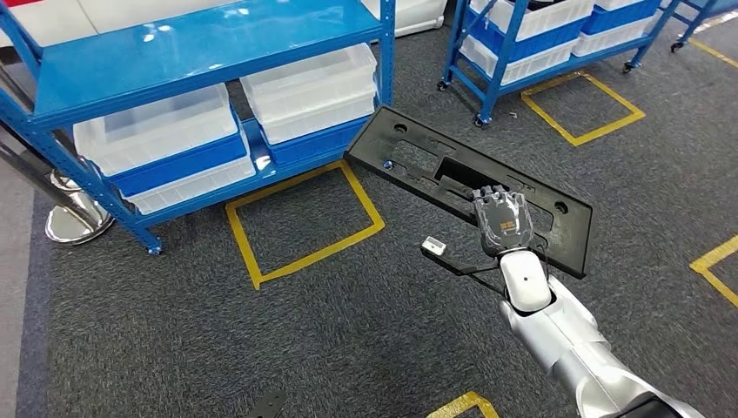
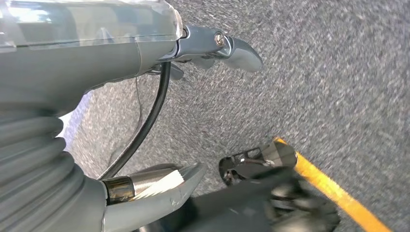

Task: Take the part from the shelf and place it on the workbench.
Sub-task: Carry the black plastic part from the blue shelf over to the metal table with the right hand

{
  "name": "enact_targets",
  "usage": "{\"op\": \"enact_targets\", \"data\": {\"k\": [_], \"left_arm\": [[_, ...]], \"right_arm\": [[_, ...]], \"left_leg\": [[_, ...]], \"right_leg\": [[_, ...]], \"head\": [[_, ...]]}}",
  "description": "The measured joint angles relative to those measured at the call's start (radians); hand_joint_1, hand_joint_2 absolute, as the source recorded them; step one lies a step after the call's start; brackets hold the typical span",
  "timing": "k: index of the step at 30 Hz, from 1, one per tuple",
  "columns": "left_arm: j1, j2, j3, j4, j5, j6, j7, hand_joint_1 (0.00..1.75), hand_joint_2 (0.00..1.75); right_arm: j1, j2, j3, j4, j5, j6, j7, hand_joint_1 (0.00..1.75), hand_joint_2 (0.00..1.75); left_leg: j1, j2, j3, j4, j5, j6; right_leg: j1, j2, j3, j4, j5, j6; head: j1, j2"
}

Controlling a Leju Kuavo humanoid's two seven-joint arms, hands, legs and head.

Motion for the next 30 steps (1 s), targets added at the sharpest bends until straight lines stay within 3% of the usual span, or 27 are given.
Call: {"op": "enact_targets", "data": {"k": [1, 2, 4, 5, 6, 8, 10, 12, 14, 16, 17, 18, 19, 21, 22, 23, 26, 28, 30], "left_arm": [[0.002, 0.0, 0.0, 0.0, -0.001, 0.001, 0.001, 0.0, 1.75], [0.002, 0.0, 0.0, 0.0, -0.002, 0.002, 0.002, 0.0, 1.75], [0.002, -0.001, 0.0, 0.0, -0.006, 0.005, 0.003, 0.0, 1.75], [0.002, -0.001, 0.0, 0.0, -0.009, 0.006, 0.004, 0.0, 1.75], [0.001, -0.001, 0.0, 0.0, -0.011, 0.006, 0.005, 0.0, 1.75], [0.0, -0.001, 0.0, 0.0, -0.014, 0.006, 0.009, 0.0, 1.75], [-0.001, -0.003, 0.0, 0.0, -0.021, 0.006, 0.013, 0.0, 1.75], [-0.003, -0.006, -0.001, 0.0, -0.028, 0.006, 0.015, 0.0, 1.75], [-0.004, -0.009, -0.002, 0.0, -0.032, 0.006, 0.017, 0.0, 1.75], [-0.005, -0.009, -0.003, 0.0, -0.035, 0.0, 0.02, 0.0, 1.75], [-0.007, -0.008, -0.003, 0.0, -0.035, -0.004, 0.022, 0.0, 1.75], [-0.01, -0.008, -0.003, 0.0, -0.036, -0.008, 0.023, 0.0, 1.75], [-0.015, -0.007, -0.003, 0.0, -0.036, -0.012, 0.023, 0.0, 1.75], [-0.022, -0.006, -0.003, 0.0, -0.038, -0.015, 0.024, 0.0, 1.75], [-0.025, -0.005, -0.003, 0.0, -0.04, -0.016, 0.023, 0.0, 1.75], [-0.027, -0.004, -0.003, 0.0, -0.041, -0.016, 0.023, 0.0, 1.75], [-0.033, -0.003, -0.003, -0.001, -0.043, -0.018, 0.023, 0.0, 1.75], [-0.036, -0.003, -0.003, -0.002, -0.044, -0.018, 0.022, 0.0, 1.75], [-0.035, -0.001, -0.003, -0.002, -0.044, -0.018, 0.022, 0.0, 1.75]], "right_arm": [[0.002, -0.001, -0.001, 0.003, -0.001, 0.0, 0.001, 1.73, 1.75], [0.003, -0.002, -0.003, 0.006, -0.002, 0.0, 0.001, 1.73, 1.75], [0.004, -0.004, -0.007, 0.011, -0.004, 0.0, 0.001, 1.73, 1.75], [0.004, -0.005, -0.01, 0.012, -0.005, 0.0, 0.002, 1.73, 1.75], [0.003, -0.005, -0.012, 0.014, -0.005, 0.0, 0.004, 1.73, 1.75], [0.003, -0.007, -0.018, 0.017, -0.005, 0.0, 0.009, 1.73, 1.75], [0.009, -0.017, -0.024, 0.019, -0.005, 0.0, 0.012, 1.73, 1.75], [0.015, -0.027, -0.028, 0.019, -0.004, -0.001, 0.016, 1.73, 1.75], [0.017, -0.031, -0.031, 0.019, -0.002, -0.001, 0.021, 1.73, 1.75], [0.022, -0.036, -0.034, 0.019, 0.001, -0.001, 0.025, 1.73, 1.75], [0.026, -0.039, -0.035, 0.019, 0.002, 0.0, 0.026, 1.73, 1.75], [0.028, -0.044, -0.036, 0.019, 0.002, 0.0, 0.026, 1.73, 1.75], [0.029, -0.047, -0.037, 0.019, 0.002, 0.0, 0.026, 1.73, 1.75], [0.026, -0.052, -0.04, 0.016, 0.002, 0.0, 0.026, 1.73, 1.75], [0.024, -0.054, -0.042, 0.015, 0.002, 0.001, 0.026, 1.73, 1.75], [0.024, -0.056, -0.042, 0.014, 0.002, 0.001, 0.026, 1.73, 1.75], [0.028, -0.067, -0.043, 0.013, 0.002, 0.001, 0.027, 1.73, 1.75], [0.028, -0.071, -0.044, 0.011, 0.002, 0.001, 0.027, 1.73, 1.75], [0.028, -0.072, -0.044, 0.008, 0.002, 0.001, 0.028, 1.73, 1.75]], "left_leg": [[0.0, -0.005, -0.019, 0.043, -0.01, 0.0], [0.0, -0.007, -0.019, 0.045, 0.002, 0.001], [0.0, -0.023, 0.028, -0.053, 0.069, 0.008], [0.001, -0.051, 0.059, -0.118, 0.097, 0.014], [0.003, -0.076, 0.084, -0.172, 0.113, 0.018], [0.002, -0.104, 0.101, -0.213, 0.113, 0.023], [0.003, -0.079, 0.105, -0.227, 0.121, 0.028], [0.008, -0.05, 0.111, -0.246, 0.134, 0.039], [0.008, -0.019, 0.112, -0.254, 0.14, 0.047], [0.006, 0.012, 0.111, -0.254, 0.139, 0.048], [0.006, 0.026, 0.111, -0.253, 0.138, 0.047], [0.007, 0.039, 0.111, -0.252, 0.136, 0.044], [0.007, 0.051, 0.112, -0.25, 0.134, 0.041], [0.002, 0.074, 0.114, -0.245, 0.125, 0.03], [-0.002, 0.085, 0.115, -0.242, 0.121, 0.024], [-0.006, 0.096, 0.116, -0.242, 0.118, 0.018], [-0.007, 0.119, 0.121, -0.244, 0.112, 0.009], [-0.002, 0.083, 0.109, -0.209, 0.082, 0.005], [0.002, 0.024, 0.062, -0.098, 0.022, 0.003]], "right_leg": [[0.001, 0.014, -0.002, 0.002, 0.001, -0.001], [0.002, 0.028, -0.005, 0.004, 0.002, 0.0], [0.003, 0.057, -0.008, 0.012, 0.003, 0.001], [0.003, 0.071, -0.011, 0.017, 0.003, 0.004], [0.002, 0.085, -0.017, 0.021, 0.005, 0.008], [-0.004, 0.111, -0.03, 0.022, 0.013, 0.023], [-0.008, 0.13, -0.038, 0.016, 0.023, 0.039], [-0.002, 0.087, -0.055, 0.045, 0.001, 0.05], [-0.001, 0.018, -0.105, 0.153, -0.061, 0.058], [-0.008, -0.008, -0.152, 0.262, -0.103, 0.067], [-0.011, -0.013, -0.153, 0.273, -0.099, 0.071], [-0.014, -0.019, -0.134, 0.245, -0.079, 0.073], [-0.016, -0.031, -0.098, 0.184, -0.048, 0.074], [-0.009, -0.075, -0.028, 0.058, -0.008, 0.069], [-0.003, -0.09, -0.01, 0.022, -0.002, 0.063], [0.003, -0.094, -0.006, 0.01, -0.005, 0.056], [0.004, -0.066, -0.01, 0.007, -0.002, 0.039], [-0.001, -0.048, -0.007, 0.001, 0.001, 0.025], [-0.003, -0.024, -0.006, -0.001, 0.003, 0.014]], "head": [[0.0, 0.0], [0.0, 0.0], [0.0, 0.0], [0.001, 0.0], [0.001, 0.0], [0.001, 0.0], [0.0, 0.0], [0.005, 0.0], [0.01, 0.0], [0.011, 0.0], [0.011, 0.0], [0.011, 0.0], [0.011, 0.0], [0.011, 0.0], [0.01, 0.0], [0.009, 0.0], [0.007, 0.0], [0.007, 0.0], [0.006, 0.0]]}}
